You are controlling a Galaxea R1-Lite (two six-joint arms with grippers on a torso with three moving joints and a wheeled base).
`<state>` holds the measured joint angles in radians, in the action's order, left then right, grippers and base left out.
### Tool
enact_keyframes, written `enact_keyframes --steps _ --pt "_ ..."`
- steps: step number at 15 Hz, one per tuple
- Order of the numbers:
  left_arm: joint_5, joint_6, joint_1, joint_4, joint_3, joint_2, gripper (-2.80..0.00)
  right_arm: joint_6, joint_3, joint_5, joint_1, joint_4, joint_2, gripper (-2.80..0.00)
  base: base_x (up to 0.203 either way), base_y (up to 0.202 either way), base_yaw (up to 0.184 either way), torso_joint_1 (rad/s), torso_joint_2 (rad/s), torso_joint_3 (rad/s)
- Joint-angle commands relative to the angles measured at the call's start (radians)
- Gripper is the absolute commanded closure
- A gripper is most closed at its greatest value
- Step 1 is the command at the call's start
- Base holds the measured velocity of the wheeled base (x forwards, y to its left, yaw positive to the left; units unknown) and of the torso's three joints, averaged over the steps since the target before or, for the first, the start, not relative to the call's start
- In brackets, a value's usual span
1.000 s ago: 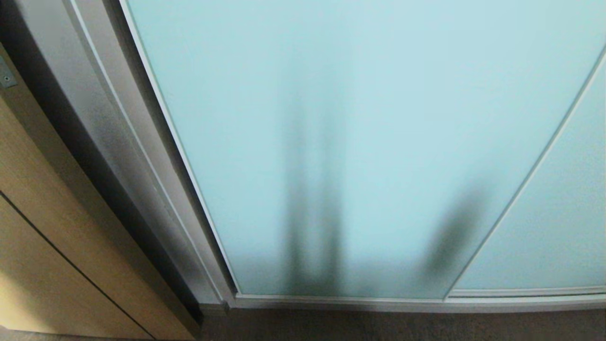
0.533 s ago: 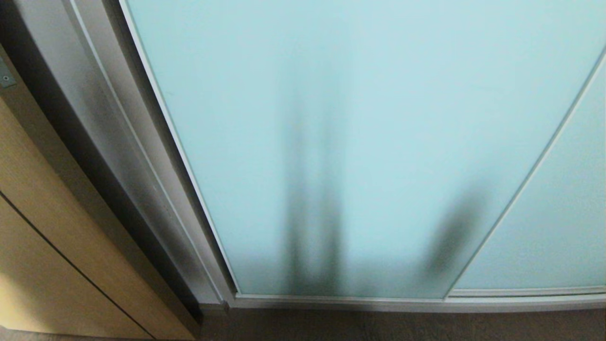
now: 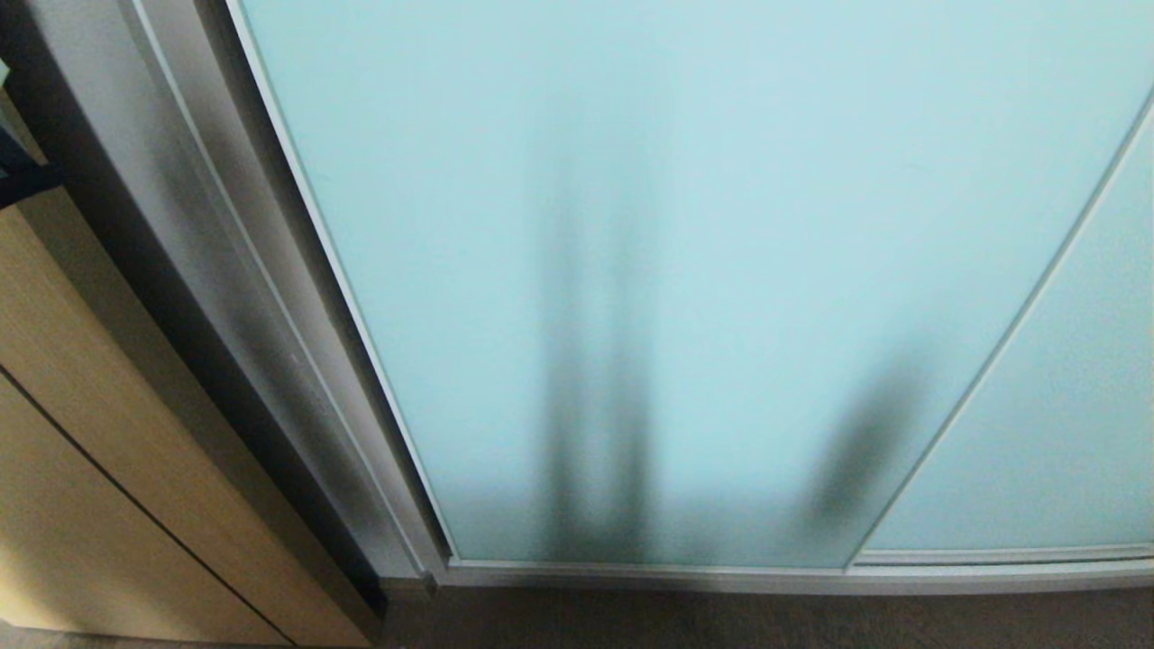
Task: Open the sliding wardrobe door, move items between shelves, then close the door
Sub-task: Open the door
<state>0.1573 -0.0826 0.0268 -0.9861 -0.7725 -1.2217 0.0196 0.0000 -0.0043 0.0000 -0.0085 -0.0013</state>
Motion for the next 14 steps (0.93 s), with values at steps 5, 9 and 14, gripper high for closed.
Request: enact_keyframes --steps 5,9,14 --pt "-0.009 0.007 0.001 0.0 -0.102 -0.156 0.0 0.0 0.0 0.0 0.0 -0.001 0.0 0.0 0.0 0.0 0.0 0.0 0.0 0.0" --pt "-0.012 0.007 0.001 0.001 -0.152 -0.216 0.0 0.0 0.0 0.0 0.0 -0.001 0.0 0.0 0.0 0.0 0.0 0.0 0.0 0.0" --pt "-0.03 0.007 0.0 -0.002 -0.193 -0.292 0.0 0.0 0.0 0.0 0.0 -0.001 0.0 0.0 0.0 0.0 0.0 0.0 0.0 0.0"
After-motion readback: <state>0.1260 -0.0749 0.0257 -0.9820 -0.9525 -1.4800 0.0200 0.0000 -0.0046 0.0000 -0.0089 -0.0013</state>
